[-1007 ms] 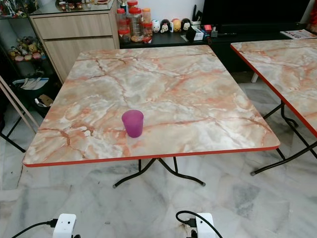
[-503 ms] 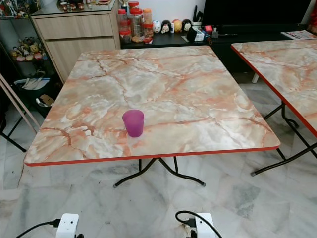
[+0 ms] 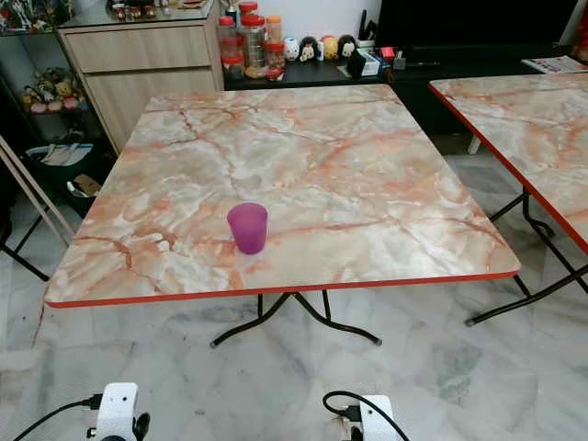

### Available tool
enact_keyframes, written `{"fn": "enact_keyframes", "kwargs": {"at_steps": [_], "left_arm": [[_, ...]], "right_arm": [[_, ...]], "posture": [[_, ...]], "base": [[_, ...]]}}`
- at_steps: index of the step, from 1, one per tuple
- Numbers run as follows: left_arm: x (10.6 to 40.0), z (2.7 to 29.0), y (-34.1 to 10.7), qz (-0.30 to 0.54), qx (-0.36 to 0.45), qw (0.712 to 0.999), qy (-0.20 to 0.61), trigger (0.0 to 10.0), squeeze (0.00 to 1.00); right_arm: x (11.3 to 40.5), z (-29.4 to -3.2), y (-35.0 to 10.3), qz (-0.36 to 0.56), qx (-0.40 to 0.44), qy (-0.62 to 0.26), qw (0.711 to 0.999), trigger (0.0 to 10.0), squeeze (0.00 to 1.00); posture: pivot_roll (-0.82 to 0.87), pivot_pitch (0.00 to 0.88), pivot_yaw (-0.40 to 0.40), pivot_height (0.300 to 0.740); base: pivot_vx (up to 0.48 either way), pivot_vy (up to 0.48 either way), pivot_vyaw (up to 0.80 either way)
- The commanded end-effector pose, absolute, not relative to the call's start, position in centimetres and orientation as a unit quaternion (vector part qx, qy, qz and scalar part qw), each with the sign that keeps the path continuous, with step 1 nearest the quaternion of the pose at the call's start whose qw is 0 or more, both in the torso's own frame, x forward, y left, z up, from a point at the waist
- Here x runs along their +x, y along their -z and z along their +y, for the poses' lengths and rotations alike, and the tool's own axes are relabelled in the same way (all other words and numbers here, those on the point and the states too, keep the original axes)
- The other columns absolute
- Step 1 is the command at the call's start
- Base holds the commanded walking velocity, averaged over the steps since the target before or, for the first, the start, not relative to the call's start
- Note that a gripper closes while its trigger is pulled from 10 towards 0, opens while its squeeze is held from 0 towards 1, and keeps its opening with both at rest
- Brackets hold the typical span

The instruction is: Setting the table

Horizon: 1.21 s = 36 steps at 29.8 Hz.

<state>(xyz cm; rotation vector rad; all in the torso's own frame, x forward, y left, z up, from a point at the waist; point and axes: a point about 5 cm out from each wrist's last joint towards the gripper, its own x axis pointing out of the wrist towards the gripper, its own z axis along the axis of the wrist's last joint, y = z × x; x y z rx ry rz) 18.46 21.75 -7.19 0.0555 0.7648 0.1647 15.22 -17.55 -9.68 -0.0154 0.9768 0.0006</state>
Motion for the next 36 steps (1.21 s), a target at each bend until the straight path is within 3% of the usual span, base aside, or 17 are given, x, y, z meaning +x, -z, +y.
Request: {"fn": "enact_keyframes", "kwargs": {"at_steps": [1,15,36], "left_arm": [[17.94,22.18,7.31,0.373,0.026,0.922,-0.096,10.0,0.0],[17.53,22.32,7.46,0.374,0.027,0.92,-0.112,10.0,0.0],[18.01,21.97,7.36,0.375,0.038,0.921,-0.101,10.0,0.0]], "right_arm": [[15.31,-17.42,9.66,0.469,-0.007,-0.001,0.883,10.0,0.0],[15.73,-17.43,9.5,0.465,-0.01,-0.004,0.885,10.0,0.0],[15.74,-17.88,9.45,0.465,-0.014,-0.002,0.885,10.0,0.0]], "posture": [[0.02,0.0,0.018,0.74],[0.02,0.0,0.015,0.74],[0.01,0.0,0.008,0.74]], "base": [[0.0,0.0,0.0],[0.0,0.0,0.0],[0.0,-0.359,0.0]]}}
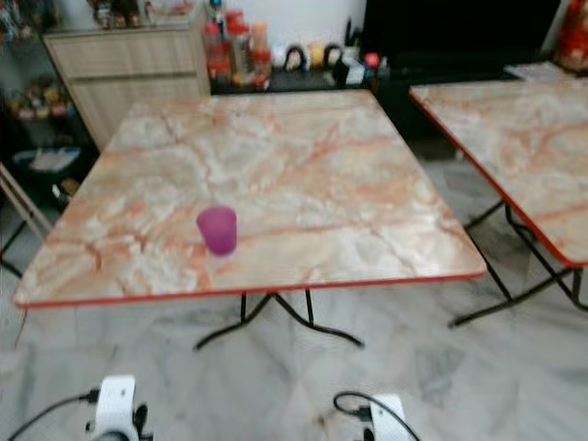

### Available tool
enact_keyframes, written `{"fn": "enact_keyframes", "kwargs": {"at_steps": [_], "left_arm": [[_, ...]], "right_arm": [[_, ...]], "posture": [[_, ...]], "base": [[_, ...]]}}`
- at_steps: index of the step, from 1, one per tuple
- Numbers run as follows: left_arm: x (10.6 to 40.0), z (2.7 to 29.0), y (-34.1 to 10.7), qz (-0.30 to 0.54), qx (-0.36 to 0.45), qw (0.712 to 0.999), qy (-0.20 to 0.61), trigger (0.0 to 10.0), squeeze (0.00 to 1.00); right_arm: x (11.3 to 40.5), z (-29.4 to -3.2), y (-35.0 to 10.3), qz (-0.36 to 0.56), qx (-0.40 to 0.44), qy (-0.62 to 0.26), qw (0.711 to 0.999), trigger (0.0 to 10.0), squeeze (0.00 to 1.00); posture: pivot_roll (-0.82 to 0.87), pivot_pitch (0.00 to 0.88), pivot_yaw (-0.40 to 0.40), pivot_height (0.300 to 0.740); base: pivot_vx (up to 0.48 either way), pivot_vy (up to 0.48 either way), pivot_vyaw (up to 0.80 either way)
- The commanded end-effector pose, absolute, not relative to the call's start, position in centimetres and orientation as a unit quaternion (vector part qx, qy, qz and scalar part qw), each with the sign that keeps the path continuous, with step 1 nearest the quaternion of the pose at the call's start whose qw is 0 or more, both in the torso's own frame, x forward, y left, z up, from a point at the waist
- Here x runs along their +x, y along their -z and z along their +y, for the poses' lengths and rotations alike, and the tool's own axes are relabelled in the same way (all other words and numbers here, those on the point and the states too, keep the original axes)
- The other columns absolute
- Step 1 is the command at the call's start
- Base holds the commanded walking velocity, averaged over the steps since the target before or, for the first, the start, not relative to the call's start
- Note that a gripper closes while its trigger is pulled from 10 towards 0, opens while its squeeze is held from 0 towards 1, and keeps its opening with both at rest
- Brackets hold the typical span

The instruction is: Setting the table

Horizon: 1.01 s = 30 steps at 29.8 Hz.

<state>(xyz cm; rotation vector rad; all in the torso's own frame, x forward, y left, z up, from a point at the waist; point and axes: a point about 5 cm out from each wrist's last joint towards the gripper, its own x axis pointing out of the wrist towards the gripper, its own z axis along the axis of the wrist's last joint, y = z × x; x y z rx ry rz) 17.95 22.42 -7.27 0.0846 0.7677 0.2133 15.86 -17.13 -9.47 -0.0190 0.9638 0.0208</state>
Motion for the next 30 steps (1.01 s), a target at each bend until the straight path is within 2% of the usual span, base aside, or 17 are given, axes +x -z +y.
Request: {"fn": "enact_keyframes", "kwargs": {"at_steps": [1,14,20,30], "left_arm": [[18.0,22.0,7.3,0.374,0.035,0.921,-0.104,10.0,0.0],[18.0,22.6,7.1,0.361,0.027,0.924,-0.123,10.0,0.0],[20.4,23.8,4.8,0.272,0.026,0.947,-0.17,10.0,0.0],[21.6,24.2,2.5,0.176,0.032,0.966,-0.186,10.0,0.0]], "right_arm": [[15.8,-17.9,9.4,0.465,-0.015,-0.003,0.885,10.0,0.0],[15.9,-17.7,9.4,0.464,-0.015,-0.004,0.886,10.0,0.0],[16.0,-17.7,9.4,0.463,-0.013,-0.004,0.886,10.0,0.0],[16.2,-17.7,9.3,0.459,-0.013,-0.004,0.888,10.0,0.0]], "posture": [[0.01,0.0,0.006,0.74],[0.02,0.0,0.002,0.74],[0.03,0.0,0.0,0.74],[0.04,0.0,-0.004,0.74]], "base": [[0.0,0.0,0.0],[0.0,0.0,0.0],[0.0,0.0,0.0],[0.0,0.0,0.0]]}}
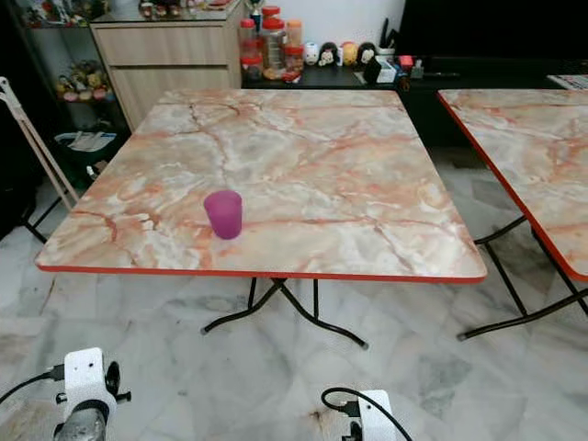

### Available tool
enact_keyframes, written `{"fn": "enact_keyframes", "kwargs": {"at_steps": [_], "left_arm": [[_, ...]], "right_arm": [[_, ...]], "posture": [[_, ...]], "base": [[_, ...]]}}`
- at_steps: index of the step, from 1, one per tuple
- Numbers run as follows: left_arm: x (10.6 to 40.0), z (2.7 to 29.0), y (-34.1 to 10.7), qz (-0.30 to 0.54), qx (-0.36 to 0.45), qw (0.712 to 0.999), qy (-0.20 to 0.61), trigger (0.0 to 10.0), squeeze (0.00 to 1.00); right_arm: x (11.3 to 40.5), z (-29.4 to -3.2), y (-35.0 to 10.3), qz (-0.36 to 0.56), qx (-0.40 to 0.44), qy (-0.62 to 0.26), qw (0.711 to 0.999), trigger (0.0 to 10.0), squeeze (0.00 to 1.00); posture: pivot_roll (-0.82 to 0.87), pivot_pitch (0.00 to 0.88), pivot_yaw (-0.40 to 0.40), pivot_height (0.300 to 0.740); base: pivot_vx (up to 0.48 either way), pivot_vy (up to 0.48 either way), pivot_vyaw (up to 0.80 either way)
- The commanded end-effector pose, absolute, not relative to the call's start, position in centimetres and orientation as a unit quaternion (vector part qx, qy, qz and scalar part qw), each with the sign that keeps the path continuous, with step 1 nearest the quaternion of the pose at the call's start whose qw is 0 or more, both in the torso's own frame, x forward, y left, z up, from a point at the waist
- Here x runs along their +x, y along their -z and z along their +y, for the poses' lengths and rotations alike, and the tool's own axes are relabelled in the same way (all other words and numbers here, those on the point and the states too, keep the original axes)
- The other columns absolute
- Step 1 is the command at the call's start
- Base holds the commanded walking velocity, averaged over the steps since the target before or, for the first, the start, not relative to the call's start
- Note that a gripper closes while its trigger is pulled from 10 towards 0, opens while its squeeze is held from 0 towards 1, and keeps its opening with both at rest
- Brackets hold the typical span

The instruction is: Setting the table

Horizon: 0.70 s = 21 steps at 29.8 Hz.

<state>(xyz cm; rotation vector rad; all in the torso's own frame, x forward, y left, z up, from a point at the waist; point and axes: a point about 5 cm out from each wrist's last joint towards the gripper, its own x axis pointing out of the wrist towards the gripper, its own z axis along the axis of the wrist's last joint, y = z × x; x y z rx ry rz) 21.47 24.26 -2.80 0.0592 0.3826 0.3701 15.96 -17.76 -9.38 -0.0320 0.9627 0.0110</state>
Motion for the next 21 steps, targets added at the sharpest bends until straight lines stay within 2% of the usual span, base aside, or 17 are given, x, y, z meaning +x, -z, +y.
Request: {"fn": "enact_keyframes", "kwargs": {"at_steps": [1,8,15,18,21], "left_arm": [[21.7,24.2,2.2,0.166,0.032,0.968,-0.187,10.0,0.0],[23.2,23.9,-0.7,0.078,0.031,0.975,-0.207,10.0,0.0],[24.1,23.5,-2.8,0.031,0.043,0.978,-0.201,10.0,0.0],[26.2,22.5,-5.5,-0.016,0.076,0.984,-0.161,10.0,0.0],[27.6,21.9,-7.0,-0.039,0.075,0.987,-0.14,10.0,0.0]], "right_arm": [[16.2,-17.7,9.3,0.459,-0.012,-0.004,0.888,10.0,0.0],[15.8,-17.9,9.4,0.462,-0.013,-0.001,0.887,10.0,0.0],[15.8,-17.9,9.4,0.463,-0.017,-0.004,0.886,10.0,0.0],[16.2,-17.9,9.3,0.462,-0.028,-0.014,0.886,10.0,0.0],[16.6,-17.8,9.1,0.459,-0.029,-0.014,0.888,10.0,0.0]], "posture": [[0.04,0.0,-0.004,0.74],[0.04,0.0,-0.005,0.74],[0.05,0.0,-0.015,0.74],[0.07,0.0,-0.017,0.74],[0.06,0.0,-0.012,0.74]], "base": [[0.0,0.0,0.0],[0.0,0.0,0.0],[0.0,0.0,0.0],[0.0,0.0,0.0],[0.0,0.0,0.0]]}}
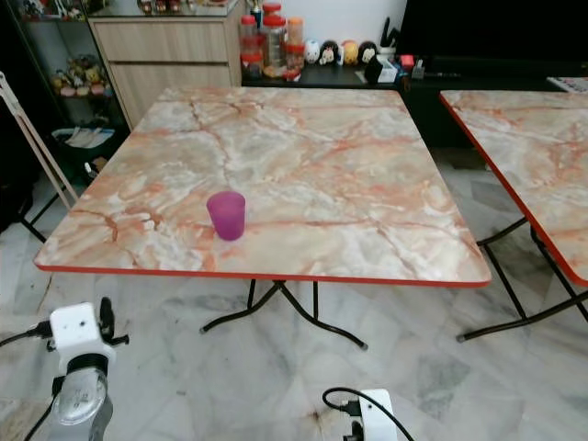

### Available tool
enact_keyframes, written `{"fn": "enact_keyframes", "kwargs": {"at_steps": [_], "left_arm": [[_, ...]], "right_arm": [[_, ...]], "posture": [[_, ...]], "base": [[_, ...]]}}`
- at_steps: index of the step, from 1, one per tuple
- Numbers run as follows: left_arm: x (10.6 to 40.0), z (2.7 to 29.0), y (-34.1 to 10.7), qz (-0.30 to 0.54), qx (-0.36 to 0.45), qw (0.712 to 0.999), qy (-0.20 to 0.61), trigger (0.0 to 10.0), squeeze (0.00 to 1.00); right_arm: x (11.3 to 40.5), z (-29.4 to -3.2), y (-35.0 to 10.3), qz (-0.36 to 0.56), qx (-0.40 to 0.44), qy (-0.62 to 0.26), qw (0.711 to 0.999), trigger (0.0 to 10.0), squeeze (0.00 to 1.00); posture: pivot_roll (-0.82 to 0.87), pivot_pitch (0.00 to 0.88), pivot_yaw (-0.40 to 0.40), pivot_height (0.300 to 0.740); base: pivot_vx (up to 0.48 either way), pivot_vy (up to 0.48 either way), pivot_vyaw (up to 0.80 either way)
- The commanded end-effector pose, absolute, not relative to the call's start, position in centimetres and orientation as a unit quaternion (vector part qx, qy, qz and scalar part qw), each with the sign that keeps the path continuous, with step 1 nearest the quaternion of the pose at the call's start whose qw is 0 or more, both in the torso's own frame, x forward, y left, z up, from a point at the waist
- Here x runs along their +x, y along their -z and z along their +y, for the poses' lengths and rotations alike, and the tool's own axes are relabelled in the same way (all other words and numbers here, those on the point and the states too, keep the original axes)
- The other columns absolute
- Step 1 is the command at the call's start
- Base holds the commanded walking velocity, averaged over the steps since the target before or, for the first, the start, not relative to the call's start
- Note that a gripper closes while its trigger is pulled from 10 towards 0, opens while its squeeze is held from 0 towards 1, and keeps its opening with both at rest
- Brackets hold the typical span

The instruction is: Setting the table

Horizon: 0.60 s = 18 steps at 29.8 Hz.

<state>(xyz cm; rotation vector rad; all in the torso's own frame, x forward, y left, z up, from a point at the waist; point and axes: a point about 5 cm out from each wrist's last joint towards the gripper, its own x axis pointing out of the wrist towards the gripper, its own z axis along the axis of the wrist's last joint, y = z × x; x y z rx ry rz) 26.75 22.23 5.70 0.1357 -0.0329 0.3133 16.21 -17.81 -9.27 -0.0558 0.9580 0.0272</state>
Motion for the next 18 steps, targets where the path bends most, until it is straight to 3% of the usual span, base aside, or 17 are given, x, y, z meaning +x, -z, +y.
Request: {"fn": "enact_keyframes", "kwargs": {"at_steps": [1,6,18], "left_arm": [[27.8,21.8,-7.3,-0.041,0.075,0.987,-0.137,10.0,0.0],[30.8,19.7,-10.1,-0.077,0.048,0.992,-0.087,10.0,0.0],[34.0,16.5,-11.5,-0.064,0.008,0.997,-0.031,10.0,0.0]], "right_arm": [[16.6,-17.8,9.1,0.458,-0.029,-0.014,0.888,10.0,0.0],[17.1,-17.5,8.9,0.451,-0.024,-0.011,0.892,10.0,0.0],[16.8,-17.7,9.1,0.456,-0.021,0.005,0.89,10.0,0.0]], "posture": [[0.06,0.0,-0.01,0.74],[0.04,0.0,0.01,0.74],[0.03,0.0,0.005,0.74]], "base": [[0.0,0.0,0.0],[0.0,0.0,0.0],[0.0,0.0,0.0]]}}
